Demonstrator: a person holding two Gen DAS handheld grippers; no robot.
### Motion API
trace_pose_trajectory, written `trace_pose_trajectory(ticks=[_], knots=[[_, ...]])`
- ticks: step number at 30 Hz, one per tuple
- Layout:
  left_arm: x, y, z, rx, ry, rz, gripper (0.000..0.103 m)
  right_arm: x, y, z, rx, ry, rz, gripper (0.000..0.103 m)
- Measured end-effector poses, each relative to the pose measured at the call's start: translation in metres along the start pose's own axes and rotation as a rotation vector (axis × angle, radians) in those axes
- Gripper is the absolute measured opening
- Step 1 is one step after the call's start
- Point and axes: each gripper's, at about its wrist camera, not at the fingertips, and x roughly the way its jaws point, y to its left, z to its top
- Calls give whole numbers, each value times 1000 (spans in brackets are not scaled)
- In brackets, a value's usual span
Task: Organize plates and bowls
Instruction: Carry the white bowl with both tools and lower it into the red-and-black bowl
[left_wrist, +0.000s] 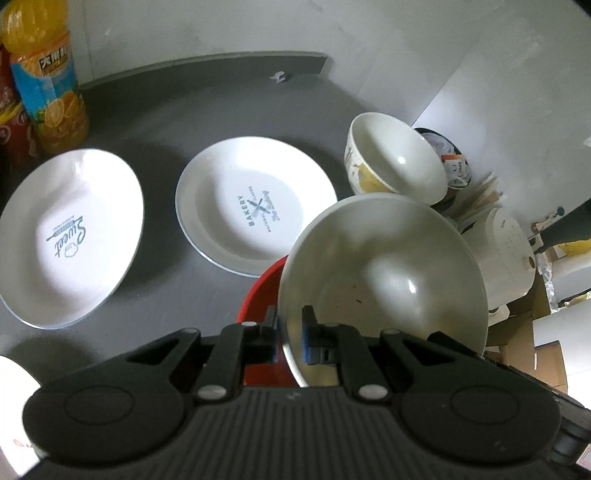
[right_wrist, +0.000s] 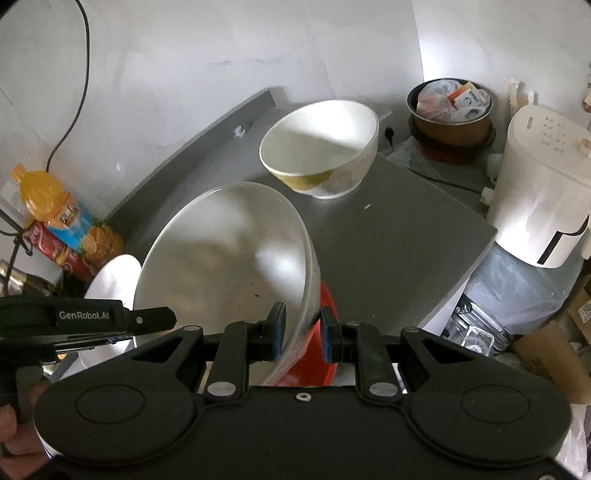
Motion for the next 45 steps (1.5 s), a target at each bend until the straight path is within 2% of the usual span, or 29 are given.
trace_pose_trajectory(ticks=[19, 29, 40, 42, 45], knots=[[18, 9, -7, -40, 59, 33, 10, 28, 2, -3, -56, 90, -23, 20], [19, 8, 0, -24, 109, 30, 10, 25, 1, 0, -21, 116, -6, 29], [13, 8, 0, 0, 117, 16, 12, 17, 3, -3, 20, 113, -15, 30], [10, 8, 0, 9, 108, 28, 17, 14, 4, -4, 29, 109, -25, 31], [3, 10, 0, 22, 83, 8, 21, 9, 5, -4, 35, 86, -39, 32]])
